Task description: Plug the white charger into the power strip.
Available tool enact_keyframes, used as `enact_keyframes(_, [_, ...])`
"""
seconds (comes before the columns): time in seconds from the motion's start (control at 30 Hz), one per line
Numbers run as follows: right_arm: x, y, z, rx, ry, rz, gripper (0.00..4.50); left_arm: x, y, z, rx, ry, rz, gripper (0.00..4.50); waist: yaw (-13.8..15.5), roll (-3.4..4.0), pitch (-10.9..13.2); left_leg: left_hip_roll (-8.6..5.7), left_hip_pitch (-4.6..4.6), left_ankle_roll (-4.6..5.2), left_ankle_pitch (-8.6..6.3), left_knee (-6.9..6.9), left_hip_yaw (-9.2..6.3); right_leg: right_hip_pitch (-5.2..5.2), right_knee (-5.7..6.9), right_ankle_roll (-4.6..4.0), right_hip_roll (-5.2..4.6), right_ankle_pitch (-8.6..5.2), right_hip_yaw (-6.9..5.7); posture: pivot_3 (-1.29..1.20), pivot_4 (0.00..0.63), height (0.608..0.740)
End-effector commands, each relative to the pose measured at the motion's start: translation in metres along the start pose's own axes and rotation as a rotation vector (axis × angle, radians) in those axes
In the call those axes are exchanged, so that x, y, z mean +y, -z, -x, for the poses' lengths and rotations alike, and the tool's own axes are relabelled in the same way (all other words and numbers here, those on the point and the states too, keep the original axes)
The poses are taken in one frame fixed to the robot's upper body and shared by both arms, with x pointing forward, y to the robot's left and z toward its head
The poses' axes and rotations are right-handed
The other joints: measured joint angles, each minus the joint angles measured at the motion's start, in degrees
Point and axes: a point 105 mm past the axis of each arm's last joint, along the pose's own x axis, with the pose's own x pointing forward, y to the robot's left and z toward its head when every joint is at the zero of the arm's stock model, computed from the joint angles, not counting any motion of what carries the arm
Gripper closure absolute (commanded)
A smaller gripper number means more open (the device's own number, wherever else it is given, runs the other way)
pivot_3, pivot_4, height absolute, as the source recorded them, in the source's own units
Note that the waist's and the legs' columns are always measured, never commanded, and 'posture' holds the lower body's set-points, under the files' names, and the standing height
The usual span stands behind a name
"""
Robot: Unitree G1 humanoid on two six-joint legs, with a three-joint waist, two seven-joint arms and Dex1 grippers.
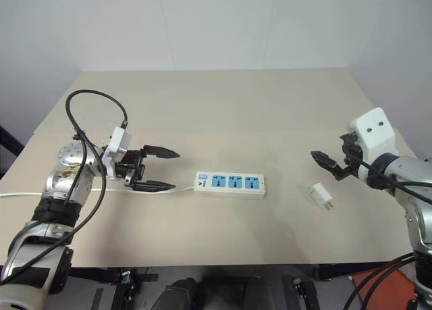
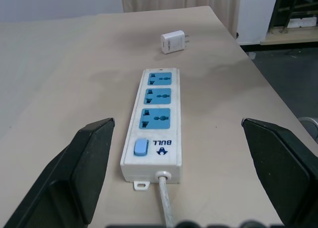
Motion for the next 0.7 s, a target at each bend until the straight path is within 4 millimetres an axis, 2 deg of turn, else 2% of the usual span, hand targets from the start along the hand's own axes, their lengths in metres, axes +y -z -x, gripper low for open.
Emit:
enact_keyframes(0.03, [-0.0008,-0.0125,0.0021,-0.030,-0.011,0.035,0.00,0.0013,-0.0084,0.0049,-0.001,-0.021,-0.036,0.02,0.01,0.00,0.00,0.00,0.00,0.00,0.00,0.00,0.00,0.00,0.00,0.00,0.00,0.00,0.00,0.00,0.150,0.740])
enact_keyframes(0.4, [-0.0049,-0.0070,0.0053,0.005,-0.002,0.006,0.00,0.0017,-0.0056,0.0045,0.006,-0.020,-0.026,0.02,0.05,0.00,0.00,0.00,-0.02,0.00,0.00,-0.03,0.00,-0.02,-0.02,0.00,0.00,0.00,0.01,0.00,0.150,0.740])
enact_keyframes(0.7, [0.0018,-0.0027,0.0091,0.052,-0.067,0.017,0.00,0.0000,-0.0069,0.0037,-0.011,-0.033,-0.030,0.02,0.03,0.00,0.00,0.00,-0.03,0.00,-0.01,-0.04,0.00,-0.02,-0.04,0.00,0.00,0.00,0.01,0.00,0.150,0.740])
